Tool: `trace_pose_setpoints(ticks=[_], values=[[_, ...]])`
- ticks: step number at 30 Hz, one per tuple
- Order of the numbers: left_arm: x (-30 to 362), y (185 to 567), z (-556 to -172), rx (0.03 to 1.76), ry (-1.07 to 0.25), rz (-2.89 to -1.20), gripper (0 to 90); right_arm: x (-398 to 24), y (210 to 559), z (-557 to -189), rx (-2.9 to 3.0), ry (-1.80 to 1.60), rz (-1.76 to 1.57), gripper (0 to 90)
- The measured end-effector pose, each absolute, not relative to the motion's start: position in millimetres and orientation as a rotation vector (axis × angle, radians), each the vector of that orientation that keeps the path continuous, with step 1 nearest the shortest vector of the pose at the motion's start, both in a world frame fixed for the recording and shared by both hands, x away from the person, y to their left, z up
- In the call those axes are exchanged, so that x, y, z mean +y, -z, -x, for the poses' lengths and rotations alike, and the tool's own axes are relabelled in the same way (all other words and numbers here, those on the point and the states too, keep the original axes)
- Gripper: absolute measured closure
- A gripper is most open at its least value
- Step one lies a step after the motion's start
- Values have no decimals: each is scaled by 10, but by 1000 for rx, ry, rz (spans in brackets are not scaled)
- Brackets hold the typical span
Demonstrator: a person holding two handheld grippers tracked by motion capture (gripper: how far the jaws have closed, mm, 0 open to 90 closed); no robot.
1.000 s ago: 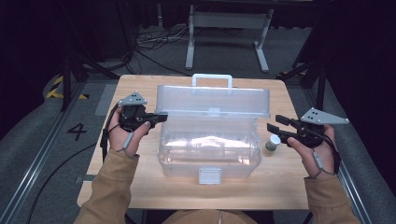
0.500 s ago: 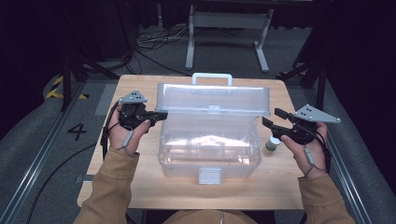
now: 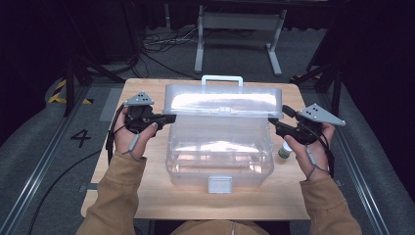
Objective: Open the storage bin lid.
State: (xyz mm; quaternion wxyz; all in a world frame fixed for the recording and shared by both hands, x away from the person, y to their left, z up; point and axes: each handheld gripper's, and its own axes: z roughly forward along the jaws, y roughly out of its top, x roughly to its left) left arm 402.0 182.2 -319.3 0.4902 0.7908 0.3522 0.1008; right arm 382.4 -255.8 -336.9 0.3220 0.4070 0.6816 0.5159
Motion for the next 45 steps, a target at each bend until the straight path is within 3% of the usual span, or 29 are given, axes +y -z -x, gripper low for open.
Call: trace_pose_setpoints(ticks=[4,17,26,34,45], values=[[1825,3188,-4035,853,-240,-1918,897,-2494,3352,-3840,1719,-1322,-1074,434],[1822,3185,-4057,846,-240,-1911,897,-2402,3370,-3940,1646,-1302,-1095,667],[1817,3189,-4053,843,-236,-1911,897,-2346,3371,-3916,1574,-1264,-1163,656],[1807,3203,-4039,843,-220,-1927,874,-2298,3360,-3924,1550,-1243,-1169,747],[1838,3189,-3901,835,-203,-1976,833,-2300,3313,-3986,1559,-1249,-1197,754]])
